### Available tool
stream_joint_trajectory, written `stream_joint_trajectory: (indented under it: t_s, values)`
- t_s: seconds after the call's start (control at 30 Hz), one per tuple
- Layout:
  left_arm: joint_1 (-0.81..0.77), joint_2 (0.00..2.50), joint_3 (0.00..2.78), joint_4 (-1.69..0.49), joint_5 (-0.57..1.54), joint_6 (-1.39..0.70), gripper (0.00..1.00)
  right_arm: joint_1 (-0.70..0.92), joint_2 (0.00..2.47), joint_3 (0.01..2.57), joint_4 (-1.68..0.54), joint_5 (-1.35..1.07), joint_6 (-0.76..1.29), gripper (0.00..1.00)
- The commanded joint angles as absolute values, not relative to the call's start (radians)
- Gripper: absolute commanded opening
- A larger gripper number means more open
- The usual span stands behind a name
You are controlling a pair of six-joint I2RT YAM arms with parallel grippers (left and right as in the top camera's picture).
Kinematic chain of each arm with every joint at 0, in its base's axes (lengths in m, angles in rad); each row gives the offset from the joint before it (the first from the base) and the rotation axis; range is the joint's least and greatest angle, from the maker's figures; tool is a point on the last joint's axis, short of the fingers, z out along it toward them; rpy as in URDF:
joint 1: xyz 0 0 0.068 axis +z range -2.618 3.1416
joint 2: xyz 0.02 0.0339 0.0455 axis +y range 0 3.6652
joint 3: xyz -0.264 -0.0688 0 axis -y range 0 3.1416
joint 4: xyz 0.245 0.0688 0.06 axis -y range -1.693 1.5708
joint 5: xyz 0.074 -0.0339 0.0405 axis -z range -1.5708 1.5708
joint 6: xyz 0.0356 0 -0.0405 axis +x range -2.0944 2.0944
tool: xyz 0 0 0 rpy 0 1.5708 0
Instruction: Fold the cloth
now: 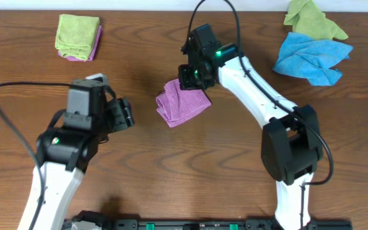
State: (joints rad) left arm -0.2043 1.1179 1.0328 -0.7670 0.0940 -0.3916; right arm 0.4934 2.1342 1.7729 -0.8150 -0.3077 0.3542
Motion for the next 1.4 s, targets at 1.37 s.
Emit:
stream_joint_trajectory:
  t_s: [1.37]
  values:
    - [-0.198,1.565,0.494,0.318,0.653,-0.983,0.95,0.405,2.135,1.791,-0.844,-0.19,0.358,0.01]
